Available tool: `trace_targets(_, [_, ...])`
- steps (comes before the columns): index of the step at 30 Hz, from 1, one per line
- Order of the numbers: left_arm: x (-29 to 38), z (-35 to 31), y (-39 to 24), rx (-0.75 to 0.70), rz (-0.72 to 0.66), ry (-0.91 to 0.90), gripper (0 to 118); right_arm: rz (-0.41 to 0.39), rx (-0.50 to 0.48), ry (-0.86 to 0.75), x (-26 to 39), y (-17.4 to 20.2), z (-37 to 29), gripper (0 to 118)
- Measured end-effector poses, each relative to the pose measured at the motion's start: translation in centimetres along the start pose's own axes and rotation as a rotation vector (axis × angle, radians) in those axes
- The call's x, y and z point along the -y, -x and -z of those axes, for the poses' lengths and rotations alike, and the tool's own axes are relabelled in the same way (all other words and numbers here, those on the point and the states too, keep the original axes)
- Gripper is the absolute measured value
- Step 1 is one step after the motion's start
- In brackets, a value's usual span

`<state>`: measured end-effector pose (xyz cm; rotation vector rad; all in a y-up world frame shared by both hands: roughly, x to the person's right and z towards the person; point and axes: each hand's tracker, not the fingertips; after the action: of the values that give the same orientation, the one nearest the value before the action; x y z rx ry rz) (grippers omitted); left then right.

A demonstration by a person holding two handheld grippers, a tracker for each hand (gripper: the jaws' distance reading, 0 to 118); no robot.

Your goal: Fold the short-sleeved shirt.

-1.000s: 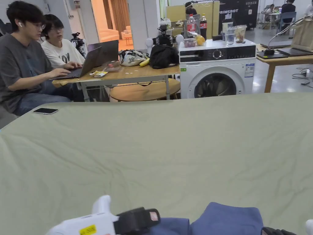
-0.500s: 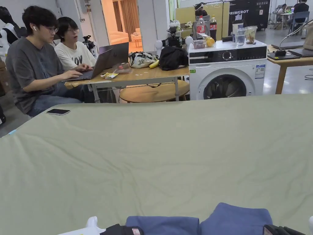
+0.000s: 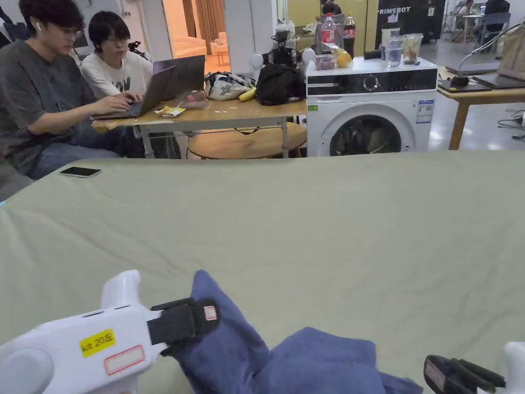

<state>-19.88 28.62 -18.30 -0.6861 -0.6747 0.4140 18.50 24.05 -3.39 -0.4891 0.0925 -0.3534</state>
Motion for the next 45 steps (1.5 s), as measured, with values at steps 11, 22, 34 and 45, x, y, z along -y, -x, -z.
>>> trace_targets(11, [6.8, 16.2, -6.2, 0.276, 0.028, 0.382, 65, 0.002, 0.105, -0.023, 0.6, -1.8, -3.7, 0])
trace_targets(22, [8.0, 16.7, -4.7, 0.296, -0.046, 0.374, 0, 0.050, 0.106, -0.005, 0.9, -2.7, -3.3, 0])
trace_targets(34, [6.5, 14.1, -4.1, 0.268, -0.029, 0.313, 45, 0.047, 0.025, 0.154, 2.5, -1.4, 2.0, 0])
trace_targets(45, [4.0, 3.0, 7.5, 0.092, -0.250, 0.143, 78, 0.030, 0.064, 0.348, 3.7, -0.4, 10.0, 0])
